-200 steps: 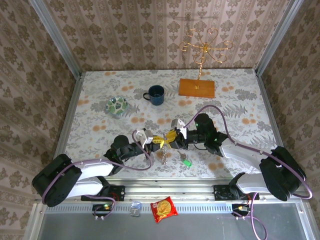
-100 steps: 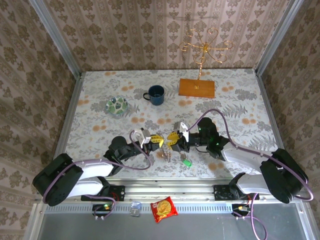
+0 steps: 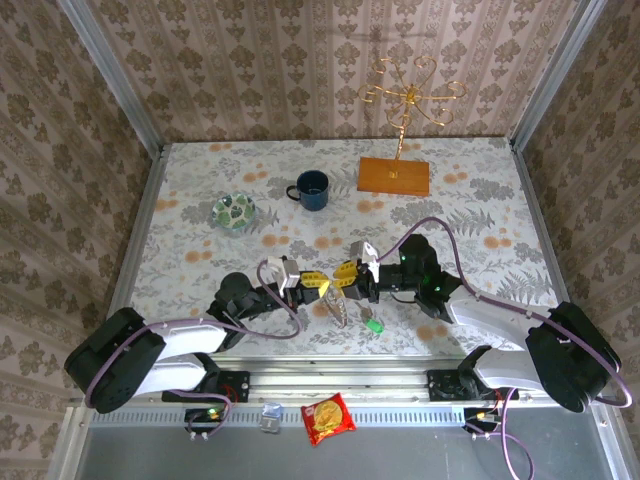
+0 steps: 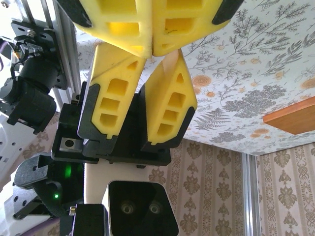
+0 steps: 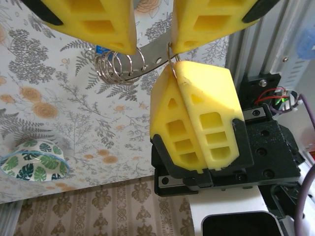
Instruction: Put the keys on the keyring
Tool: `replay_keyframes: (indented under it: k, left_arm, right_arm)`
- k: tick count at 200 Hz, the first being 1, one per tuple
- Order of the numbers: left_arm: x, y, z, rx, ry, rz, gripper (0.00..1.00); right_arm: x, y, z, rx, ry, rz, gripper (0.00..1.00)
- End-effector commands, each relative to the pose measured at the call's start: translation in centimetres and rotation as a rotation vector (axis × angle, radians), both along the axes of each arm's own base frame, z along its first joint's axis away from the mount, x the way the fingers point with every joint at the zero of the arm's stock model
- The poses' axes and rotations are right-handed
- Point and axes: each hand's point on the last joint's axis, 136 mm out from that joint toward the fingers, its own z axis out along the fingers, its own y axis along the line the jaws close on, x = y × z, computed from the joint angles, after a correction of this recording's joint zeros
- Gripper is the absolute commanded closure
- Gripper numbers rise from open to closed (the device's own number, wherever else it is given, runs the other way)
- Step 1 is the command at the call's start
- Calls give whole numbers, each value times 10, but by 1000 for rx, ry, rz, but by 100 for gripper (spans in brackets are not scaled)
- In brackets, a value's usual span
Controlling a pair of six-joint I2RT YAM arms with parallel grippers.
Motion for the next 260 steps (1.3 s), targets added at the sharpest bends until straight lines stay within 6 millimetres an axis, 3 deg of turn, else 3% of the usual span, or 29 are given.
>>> replay_keyframes:
  k: [1,69,90,114,127,159,209,260]
  left_arm:
    - [-3,-1,36,-92,-65,-34,100]
    - [-8,-3,42,-104,-69,-67,100]
    - [-8,-3,41,-101,-67,-66,100]
    - [-3,-1,32,-82,-57,-40,100]
    - [8,6,24,-66,-39,23,85]
    - [14,12,-3,36,-8,57,71]
    - [12,15,-25,146,-7,57,65]
    - [14,22,-25,217,-59,64,65]
  right_arm:
    - [-1,9,20,45,-16,43,77]
    - [-1,17,26,60,-19,73,86]
    - [-1,20,31,82,-21,86,100]
    - [0,19,31,86,-25,89,100]
    - [1,16,27,72,-24,77,100]
    - [0,11,11,-12,-24,74,100]
    - [1,11,-2,-51,-6,78,100]
    - [-3,11,-5,-126,-31,119,100]
